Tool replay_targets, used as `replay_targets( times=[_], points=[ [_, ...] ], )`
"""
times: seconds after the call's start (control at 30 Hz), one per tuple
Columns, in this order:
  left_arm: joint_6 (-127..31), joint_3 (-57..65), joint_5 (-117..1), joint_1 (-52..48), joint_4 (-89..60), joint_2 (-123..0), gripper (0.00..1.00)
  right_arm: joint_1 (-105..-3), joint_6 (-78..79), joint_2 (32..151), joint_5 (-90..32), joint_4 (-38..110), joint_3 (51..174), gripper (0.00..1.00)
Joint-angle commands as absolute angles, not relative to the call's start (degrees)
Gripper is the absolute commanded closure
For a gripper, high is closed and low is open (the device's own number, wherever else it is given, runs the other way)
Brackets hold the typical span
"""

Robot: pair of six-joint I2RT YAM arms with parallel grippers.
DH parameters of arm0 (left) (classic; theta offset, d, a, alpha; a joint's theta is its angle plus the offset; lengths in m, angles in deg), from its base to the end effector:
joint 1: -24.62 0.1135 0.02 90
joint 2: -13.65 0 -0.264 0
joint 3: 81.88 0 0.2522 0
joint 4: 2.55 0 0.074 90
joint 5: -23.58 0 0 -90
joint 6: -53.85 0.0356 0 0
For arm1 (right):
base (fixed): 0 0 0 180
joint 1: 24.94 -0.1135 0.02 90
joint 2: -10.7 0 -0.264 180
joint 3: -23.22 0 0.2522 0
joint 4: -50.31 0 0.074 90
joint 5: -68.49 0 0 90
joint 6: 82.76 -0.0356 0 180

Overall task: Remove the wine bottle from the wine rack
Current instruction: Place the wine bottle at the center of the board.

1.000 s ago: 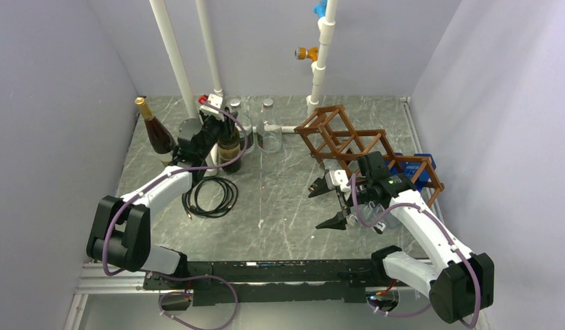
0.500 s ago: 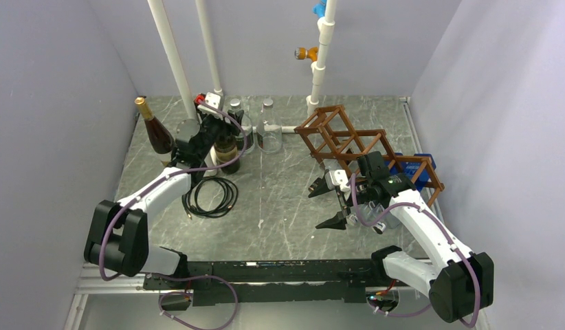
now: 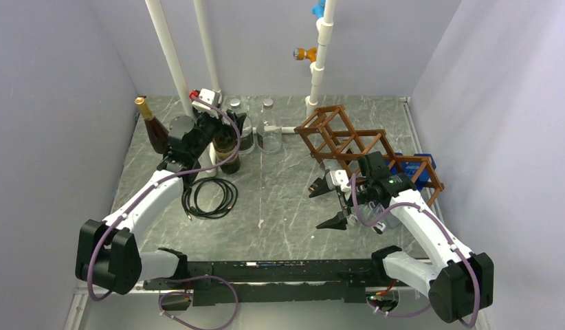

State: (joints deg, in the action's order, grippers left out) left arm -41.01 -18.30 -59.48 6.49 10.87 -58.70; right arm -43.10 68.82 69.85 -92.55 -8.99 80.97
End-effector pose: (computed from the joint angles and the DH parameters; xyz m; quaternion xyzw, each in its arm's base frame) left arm 0.2820 -0.0969 0.3355 0.1224 0.6669 -0.1864 0.7110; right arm 0.1592 0.0877 0.2594 -0.6176 0.5102 0.4461 0.3992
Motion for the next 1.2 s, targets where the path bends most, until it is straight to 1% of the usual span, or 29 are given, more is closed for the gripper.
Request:
replay_targets(
  times=[0.0,0.5,0.6,0.77,0.97,1.17],
  points=[
    [-44.4,-13.5,-56.7,7.0,8.8,-53.8,0.00,-42.6,71.6,68.8,-94.9,-10.0,82.6,0.01],
    [-48.4,-12.0,-47.5,7.0,4.6,-49.2,0.00,-41.7,72.5,68.9,-95.0,-11.0,82.7,0.01],
    [-47.7,-11.8,-50.2,7.0,3.6,-49.0,0.00,-41.6,72.7,69.0,-95.0,-11.2,82.8,0.01],
    [-46.8,-11.2,-61.6,7.0,0.6,-51.2,0.01,-41.4,72.7,69.1,-95.3,-11.3,82.8,0.01],
    [-43.2,-11.7,-62.6,7.0,2.7,-53.0,0.02,-41.3,72.8,69.0,-95.5,-11.5,82.8,0.01],
    [-39.7,-9.6,-61.9,7.0,3.8,-54.8,0.02,-41.2,72.9,69.1,-95.4,-11.6,82.8,0.01]
  ],
)
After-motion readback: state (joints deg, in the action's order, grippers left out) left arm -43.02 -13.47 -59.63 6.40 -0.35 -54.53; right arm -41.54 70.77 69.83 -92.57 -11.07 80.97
